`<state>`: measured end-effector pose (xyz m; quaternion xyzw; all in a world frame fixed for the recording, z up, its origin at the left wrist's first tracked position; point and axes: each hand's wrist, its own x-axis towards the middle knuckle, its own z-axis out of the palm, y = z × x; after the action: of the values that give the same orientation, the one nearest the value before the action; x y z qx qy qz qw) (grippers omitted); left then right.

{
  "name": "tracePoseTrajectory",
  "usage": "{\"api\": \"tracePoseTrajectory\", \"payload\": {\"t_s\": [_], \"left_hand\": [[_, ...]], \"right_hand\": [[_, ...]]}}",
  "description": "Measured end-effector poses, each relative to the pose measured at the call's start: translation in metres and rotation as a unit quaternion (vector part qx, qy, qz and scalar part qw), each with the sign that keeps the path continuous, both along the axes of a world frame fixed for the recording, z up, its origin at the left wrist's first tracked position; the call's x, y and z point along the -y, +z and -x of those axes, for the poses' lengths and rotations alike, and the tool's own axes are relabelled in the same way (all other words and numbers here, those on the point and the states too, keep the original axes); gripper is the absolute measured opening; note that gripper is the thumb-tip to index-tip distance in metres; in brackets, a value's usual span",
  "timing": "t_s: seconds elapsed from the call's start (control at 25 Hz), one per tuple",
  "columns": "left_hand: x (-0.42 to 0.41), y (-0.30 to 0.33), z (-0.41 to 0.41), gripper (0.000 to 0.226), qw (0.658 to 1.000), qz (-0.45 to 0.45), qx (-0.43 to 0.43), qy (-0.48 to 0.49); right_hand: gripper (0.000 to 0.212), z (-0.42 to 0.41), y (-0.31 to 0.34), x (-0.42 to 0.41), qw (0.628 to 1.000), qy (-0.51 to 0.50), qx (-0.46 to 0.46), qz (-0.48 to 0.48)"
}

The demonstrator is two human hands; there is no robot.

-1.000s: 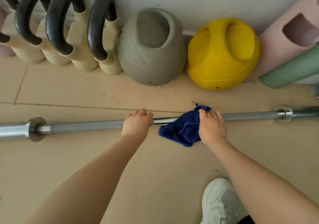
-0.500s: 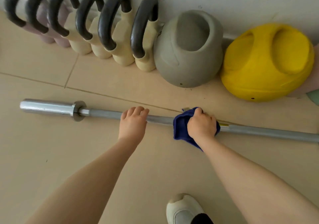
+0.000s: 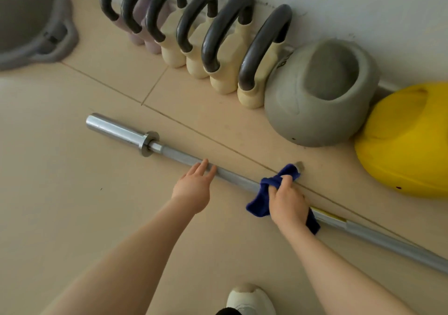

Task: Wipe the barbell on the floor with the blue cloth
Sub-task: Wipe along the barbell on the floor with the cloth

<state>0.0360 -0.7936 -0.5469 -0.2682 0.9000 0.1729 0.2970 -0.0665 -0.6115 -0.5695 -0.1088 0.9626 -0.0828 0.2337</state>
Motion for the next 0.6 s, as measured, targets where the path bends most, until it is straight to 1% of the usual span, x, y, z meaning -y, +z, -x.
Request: {"api": "tracePoseTrajectory", "payload": {"t_s": [0.08,0.16,0.2,0.24,0.28,0.36,0.4,0.44,0.48,0.6], "left_hand": [[0.000,0.000,-0.002,0.069,1.000,0.002,0.019,-0.003],[0.004,0.000,-0.005,0.070,0.999,0.003,0.032,-0.006],[0.005,0.000,-0.006,0.070,0.999,0.003,0.037,-0.010],[0.006,0.001,-0.007,0.069,0.999,0.004,0.040,-0.018],[0.005,0.003,-0.006,0.068,0.999,0.007,0.040,-0.029],[0.005,0.005,-0.002,0.066,0.999,0.016,0.034,-0.035],[0.003,0.005,0.000,0.065,0.999,0.022,0.027,-0.030],[0.001,0.004,0.002,0.064,0.999,0.031,0.017,-0.028],[0.000,0.003,0.003,0.062,0.999,0.043,0.001,-0.032],[0.007,-0.002,-0.001,0.060,0.994,0.066,-0.043,-0.080]], "right_hand": [[0.024,-0.020,-0.001,0.038,0.993,0.112,-0.003,0.040],[0.026,-0.028,-0.005,0.065,0.977,0.192,-0.004,0.093],[0.026,-0.027,-0.008,0.068,0.968,0.230,-0.008,0.100],[0.026,-0.022,-0.009,0.063,0.965,0.245,-0.011,0.092],[0.026,-0.015,-0.012,0.051,0.970,0.234,-0.012,0.069],[0.023,0.002,-0.013,0.019,0.993,0.115,-0.021,0.034],[0.022,0.006,-0.010,0.007,0.999,0.043,-0.015,0.030],[0.021,0.005,-0.010,0.004,0.999,0.004,-0.004,0.031],[0.021,-0.001,-0.008,0.011,0.999,-0.003,-0.001,0.041],[0.024,-0.026,-0.010,0.070,0.993,0.070,-0.013,0.092]]}}
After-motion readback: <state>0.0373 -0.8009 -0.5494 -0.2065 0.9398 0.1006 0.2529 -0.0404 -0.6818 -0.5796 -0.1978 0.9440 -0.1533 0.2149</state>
